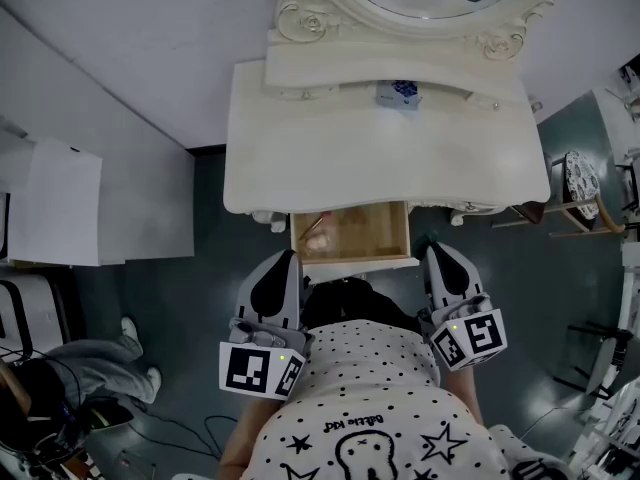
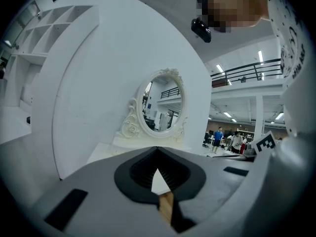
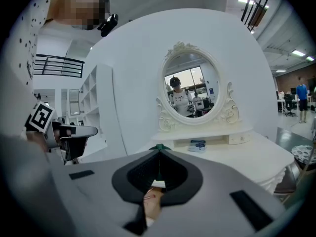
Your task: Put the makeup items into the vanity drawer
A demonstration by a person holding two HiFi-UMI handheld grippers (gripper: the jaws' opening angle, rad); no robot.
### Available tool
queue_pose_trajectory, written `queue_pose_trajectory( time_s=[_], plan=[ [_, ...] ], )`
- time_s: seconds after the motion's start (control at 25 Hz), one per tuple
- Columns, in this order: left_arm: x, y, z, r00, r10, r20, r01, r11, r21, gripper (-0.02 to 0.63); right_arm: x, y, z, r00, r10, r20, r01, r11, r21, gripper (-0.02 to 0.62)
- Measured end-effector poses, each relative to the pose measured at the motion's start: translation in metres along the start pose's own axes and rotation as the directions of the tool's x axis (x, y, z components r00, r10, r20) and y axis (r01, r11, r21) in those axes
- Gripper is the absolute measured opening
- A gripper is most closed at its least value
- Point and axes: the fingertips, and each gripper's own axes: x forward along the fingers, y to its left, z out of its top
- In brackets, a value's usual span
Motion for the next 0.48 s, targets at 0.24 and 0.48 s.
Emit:
queue_pose_trajectory(
  time_s=[0.24,0.48],
  plan=[
    [-0.0065,-0.0022,0.0017,1.0,0.013,0.005,-0.014,1.0,0.004,-0.003,-0.0044,0.0033,-0.0025,1.0,0.014,-0.011,-0.014,1.0,-0.003,0.009],
    [-0.0074,-0.0035,0.0006,1.0,0.018,0.021,-0.018,1.0,-0.006,-0.003,-0.0034,0.0059,-0.0015,1.0,0.029,-0.001,-0.029,1.0,-0.008,0.009]
  ],
)
